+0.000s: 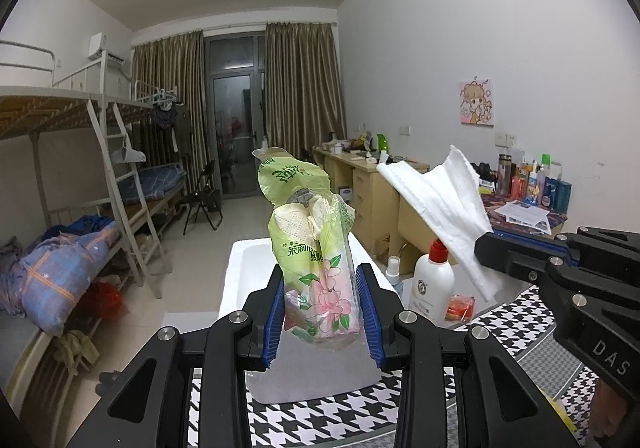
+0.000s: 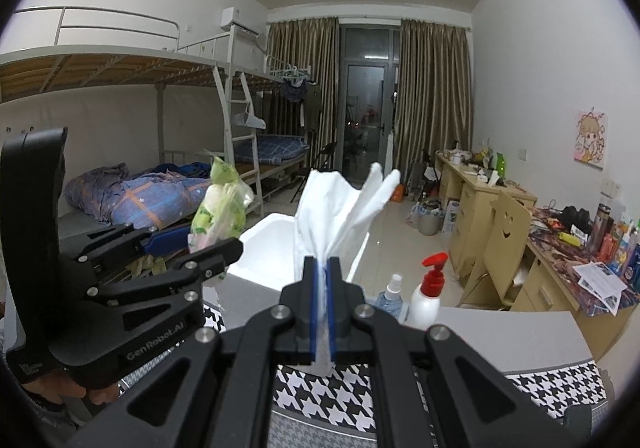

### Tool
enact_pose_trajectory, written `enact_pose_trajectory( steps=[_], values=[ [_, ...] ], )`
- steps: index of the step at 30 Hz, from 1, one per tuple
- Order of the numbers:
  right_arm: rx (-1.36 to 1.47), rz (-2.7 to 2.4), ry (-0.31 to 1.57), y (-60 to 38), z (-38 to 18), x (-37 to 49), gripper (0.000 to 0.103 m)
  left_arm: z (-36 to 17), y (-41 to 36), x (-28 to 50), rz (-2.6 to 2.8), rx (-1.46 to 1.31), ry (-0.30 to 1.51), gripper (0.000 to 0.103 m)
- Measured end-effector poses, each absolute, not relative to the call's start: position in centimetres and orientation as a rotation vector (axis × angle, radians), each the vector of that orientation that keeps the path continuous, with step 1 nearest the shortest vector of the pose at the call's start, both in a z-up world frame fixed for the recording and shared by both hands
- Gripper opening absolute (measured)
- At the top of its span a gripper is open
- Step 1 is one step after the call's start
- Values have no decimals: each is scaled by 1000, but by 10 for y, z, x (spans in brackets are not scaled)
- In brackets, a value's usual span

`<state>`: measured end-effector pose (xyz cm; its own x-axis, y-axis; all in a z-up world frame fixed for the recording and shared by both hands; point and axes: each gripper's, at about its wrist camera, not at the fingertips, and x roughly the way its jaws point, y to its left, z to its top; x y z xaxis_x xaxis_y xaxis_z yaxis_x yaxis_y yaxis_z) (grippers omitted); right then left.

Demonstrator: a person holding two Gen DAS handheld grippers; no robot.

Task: Organize soft objects
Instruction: 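Lower the green bag into the foam box and open the left gripper while the right holds the cloth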

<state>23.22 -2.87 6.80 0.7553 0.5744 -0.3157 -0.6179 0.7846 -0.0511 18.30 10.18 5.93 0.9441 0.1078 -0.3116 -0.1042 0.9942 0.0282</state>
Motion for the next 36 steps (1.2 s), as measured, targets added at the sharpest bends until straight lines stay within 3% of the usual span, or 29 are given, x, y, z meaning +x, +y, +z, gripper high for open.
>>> enact_pose_trajectory(
  steps=[36],
  values=[
    [-153, 631, 433, 15, 70, 308, 6, 46, 132, 278, 81, -44, 463, 36]
  ],
)
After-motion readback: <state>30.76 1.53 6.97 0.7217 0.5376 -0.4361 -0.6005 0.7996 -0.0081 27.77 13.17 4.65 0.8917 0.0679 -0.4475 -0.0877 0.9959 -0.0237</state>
